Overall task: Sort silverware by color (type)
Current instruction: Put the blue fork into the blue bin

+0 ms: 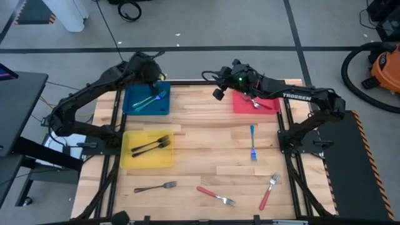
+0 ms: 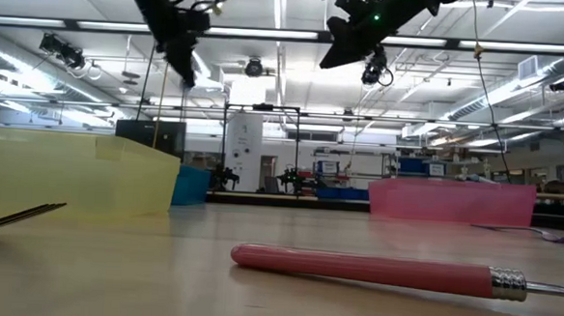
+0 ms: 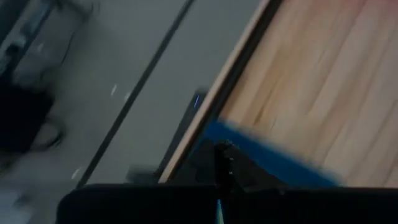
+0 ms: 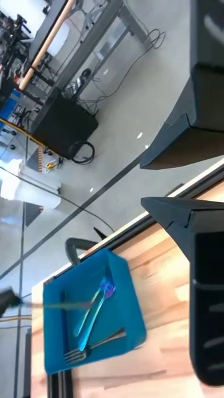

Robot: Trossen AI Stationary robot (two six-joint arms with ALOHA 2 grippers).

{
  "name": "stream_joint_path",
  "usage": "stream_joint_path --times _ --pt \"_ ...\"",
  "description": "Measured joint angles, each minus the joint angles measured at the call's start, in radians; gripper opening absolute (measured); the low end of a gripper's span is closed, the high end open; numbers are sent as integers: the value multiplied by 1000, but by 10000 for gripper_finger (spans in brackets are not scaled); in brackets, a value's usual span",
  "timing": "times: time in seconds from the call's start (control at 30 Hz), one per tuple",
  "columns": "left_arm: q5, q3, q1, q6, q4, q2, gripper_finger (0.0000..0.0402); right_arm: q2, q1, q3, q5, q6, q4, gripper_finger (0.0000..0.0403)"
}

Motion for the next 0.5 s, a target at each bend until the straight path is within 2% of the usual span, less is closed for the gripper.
stream_joint_path --times 0.1,0.17,0.5 --pt "-107 -14 4 42 -83 1 0 -5 -11 0 1 0 -6 91" --pt "-139 -32 8 45 -88 7 0 -5 -18 0 1 0 -17 91" --pt "-143 -40 42 45 -182 38 0 -5 -62 0 32 0 -125 91"
